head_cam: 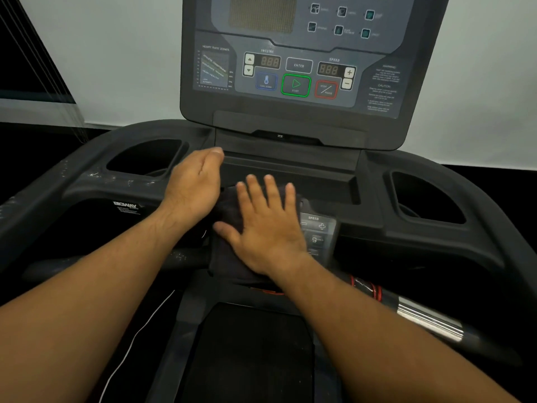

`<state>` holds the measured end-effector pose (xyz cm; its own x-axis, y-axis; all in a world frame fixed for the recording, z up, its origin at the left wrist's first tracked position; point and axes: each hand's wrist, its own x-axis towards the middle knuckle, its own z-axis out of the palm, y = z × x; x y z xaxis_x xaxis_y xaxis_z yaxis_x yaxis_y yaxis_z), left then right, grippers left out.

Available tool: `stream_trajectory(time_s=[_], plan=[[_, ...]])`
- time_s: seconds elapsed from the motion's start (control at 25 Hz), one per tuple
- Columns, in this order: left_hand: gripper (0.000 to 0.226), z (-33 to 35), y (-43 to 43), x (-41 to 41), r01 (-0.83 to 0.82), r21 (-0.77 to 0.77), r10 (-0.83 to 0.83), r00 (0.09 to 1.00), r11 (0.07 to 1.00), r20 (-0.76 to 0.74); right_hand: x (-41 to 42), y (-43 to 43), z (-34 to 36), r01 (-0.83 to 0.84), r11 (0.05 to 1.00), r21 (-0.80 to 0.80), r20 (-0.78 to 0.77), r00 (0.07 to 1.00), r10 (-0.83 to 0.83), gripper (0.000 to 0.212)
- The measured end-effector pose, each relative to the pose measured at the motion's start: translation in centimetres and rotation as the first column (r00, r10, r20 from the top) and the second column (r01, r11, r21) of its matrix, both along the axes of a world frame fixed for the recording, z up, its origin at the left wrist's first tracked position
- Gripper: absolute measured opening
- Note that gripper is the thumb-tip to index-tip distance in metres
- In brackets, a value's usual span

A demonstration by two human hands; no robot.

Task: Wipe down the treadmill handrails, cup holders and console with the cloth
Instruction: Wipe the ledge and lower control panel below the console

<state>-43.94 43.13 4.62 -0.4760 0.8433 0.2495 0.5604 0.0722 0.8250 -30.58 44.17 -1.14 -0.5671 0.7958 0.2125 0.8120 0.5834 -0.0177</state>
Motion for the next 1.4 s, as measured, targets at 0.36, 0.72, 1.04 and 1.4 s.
stream_trajectory(time_s=[0.36, 0.72, 1.04, 1.4], plan=[[0.023, -0.5, -0.4, 0.5, 0.019, -0.013, -0.019, 1.000, 1.000, 0.013, 6.3, 2.5, 0.7, -0.089, 0.994, -0.056, 0.086, 0.992, 0.094, 0.082], [0.029, -0.3, -1.0, -0.5, 0.002, -0.014, -0.002, 1.000, 1.000, 0.001, 1.5, -1.9, -1.4, -0.174, 0.985, 0.010, 0.008, 0.985, 0.174, 0.081], [0.036, -1.4, -0.6, -1.3, 0.163, -0.081, -0.172, 0.979, 0.983, -0.111, 6.4, 2.9, 1.1, 0.083, 0.994, -0.070, 0.001, 0.996, -0.084, 0.075], [0.039, -3.4, -2.1, -2.1, 0.318, -0.118, -0.338, 0.907, 0.941, -0.252, 5.1, 3.2, 1.3, 0.499, 0.860, -0.108, -0.376, 0.780, -0.500, 0.052]])
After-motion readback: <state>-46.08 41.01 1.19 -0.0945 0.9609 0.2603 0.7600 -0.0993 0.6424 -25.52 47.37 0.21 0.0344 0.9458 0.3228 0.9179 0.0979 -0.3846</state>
